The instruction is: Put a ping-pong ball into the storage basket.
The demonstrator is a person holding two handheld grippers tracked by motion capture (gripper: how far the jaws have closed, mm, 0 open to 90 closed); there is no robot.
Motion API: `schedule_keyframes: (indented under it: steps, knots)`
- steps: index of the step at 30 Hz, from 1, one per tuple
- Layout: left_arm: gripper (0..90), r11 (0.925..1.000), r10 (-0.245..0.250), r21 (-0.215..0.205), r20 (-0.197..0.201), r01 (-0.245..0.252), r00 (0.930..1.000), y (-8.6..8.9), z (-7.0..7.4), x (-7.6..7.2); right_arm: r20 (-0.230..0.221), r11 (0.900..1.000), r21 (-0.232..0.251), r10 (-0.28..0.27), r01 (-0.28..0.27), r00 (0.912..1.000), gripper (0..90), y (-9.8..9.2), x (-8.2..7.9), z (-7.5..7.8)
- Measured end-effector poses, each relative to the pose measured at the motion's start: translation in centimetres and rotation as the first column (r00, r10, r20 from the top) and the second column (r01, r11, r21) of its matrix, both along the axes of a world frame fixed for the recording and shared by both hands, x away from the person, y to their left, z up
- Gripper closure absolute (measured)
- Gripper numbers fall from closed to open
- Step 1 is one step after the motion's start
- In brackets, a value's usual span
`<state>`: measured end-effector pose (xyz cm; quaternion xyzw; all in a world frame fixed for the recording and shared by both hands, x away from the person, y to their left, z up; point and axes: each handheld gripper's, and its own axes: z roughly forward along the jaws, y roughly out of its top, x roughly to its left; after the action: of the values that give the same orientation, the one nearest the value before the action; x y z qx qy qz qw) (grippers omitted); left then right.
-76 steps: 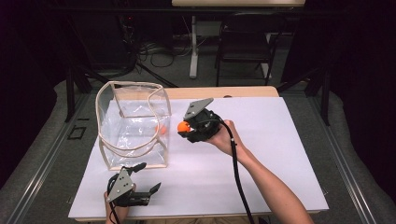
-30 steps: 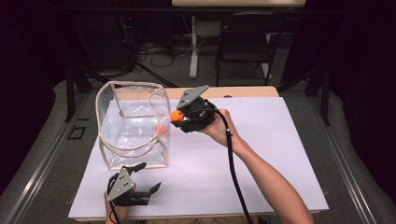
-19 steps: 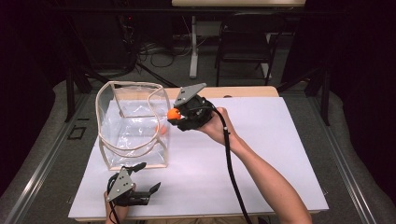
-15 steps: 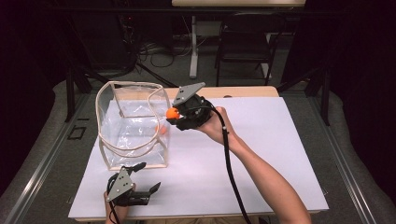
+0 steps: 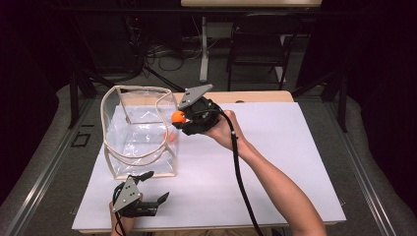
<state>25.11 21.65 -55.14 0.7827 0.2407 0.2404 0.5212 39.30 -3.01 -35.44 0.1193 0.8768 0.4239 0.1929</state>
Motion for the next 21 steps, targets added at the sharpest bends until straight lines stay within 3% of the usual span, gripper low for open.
schedule_keyframes:
  steps: [21]
  knots:
    - [15.7, 1.0000, 0.002, -0.002, 0.000, -0.002, 1.0000, 0.1, 0.0, 0.0, 0.013, 1.000, 0.013, 0.007, -0.008, 0.9999, 51.0, 1.1, 0.2, 0.5]
